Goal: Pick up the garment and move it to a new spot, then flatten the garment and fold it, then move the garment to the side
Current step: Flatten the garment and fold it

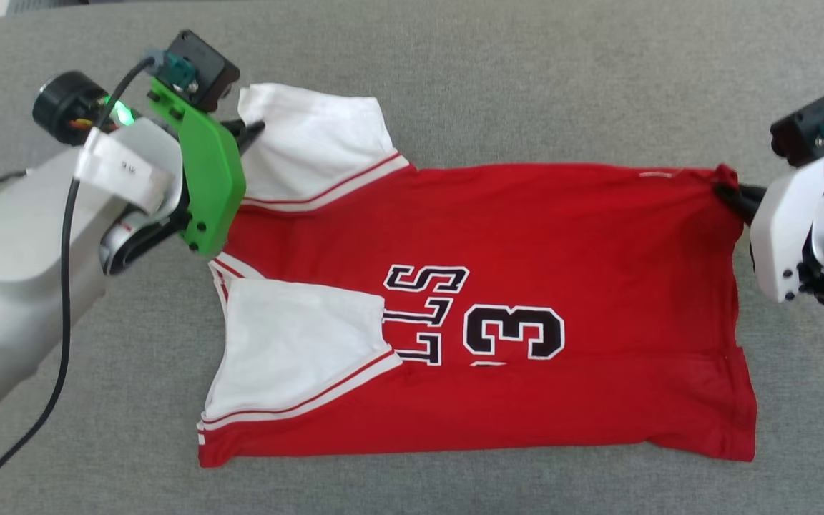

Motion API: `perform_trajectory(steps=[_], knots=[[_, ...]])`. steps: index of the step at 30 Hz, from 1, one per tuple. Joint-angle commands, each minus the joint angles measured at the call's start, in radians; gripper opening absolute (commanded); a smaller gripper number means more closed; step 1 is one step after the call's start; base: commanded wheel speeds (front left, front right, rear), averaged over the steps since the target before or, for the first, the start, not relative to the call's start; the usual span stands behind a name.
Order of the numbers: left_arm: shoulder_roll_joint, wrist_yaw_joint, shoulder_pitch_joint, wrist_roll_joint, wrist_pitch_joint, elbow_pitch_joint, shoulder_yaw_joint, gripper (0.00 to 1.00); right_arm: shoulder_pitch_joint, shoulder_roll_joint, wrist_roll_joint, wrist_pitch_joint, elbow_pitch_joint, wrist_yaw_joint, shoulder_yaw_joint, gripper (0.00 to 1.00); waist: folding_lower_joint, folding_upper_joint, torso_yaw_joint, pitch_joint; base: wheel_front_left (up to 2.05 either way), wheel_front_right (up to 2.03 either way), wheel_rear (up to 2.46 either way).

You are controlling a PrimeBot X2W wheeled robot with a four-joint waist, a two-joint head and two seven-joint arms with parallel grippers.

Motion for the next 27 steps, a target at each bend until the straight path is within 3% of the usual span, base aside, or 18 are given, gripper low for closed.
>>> perform_trajectory(steps=[1,9,19,27], knots=[[0.014,0.006,0.035,0.001,-0.015,-0.016,0.000,0.00,0.033,-0.008,0.009,-0.014,-0.013,-0.001,-0.004,0.00,0.0000,-0.0001,0.003,-0.059,0.00,0.00,0.00],[0.091,0.072,0.191,-0.010,-0.040,-0.148,0.000,0.00,0.193,-0.034,0.020,-0.055,-0.067,-0.001,-0.041,0.00,0.0000,-0.0001,0.008,-0.148,0.00,0.00,0.00],[0.181,0.198,0.423,-0.045,-0.073,-0.324,-0.001,0.00,0.419,-0.054,0.031,-0.052,-0.158,-0.001,-0.126,0.00,0.0000,-0.0001,0.025,-0.215,0.00,0.00,0.00],[0.185,0.261,0.591,-0.084,-0.103,-0.377,-0.001,0.00,0.572,-0.031,0.021,-0.024,-0.201,-0.001,-0.204,0.00,0.0000,-0.0001,0.033,-0.207,0.00,0.00,0.00]])
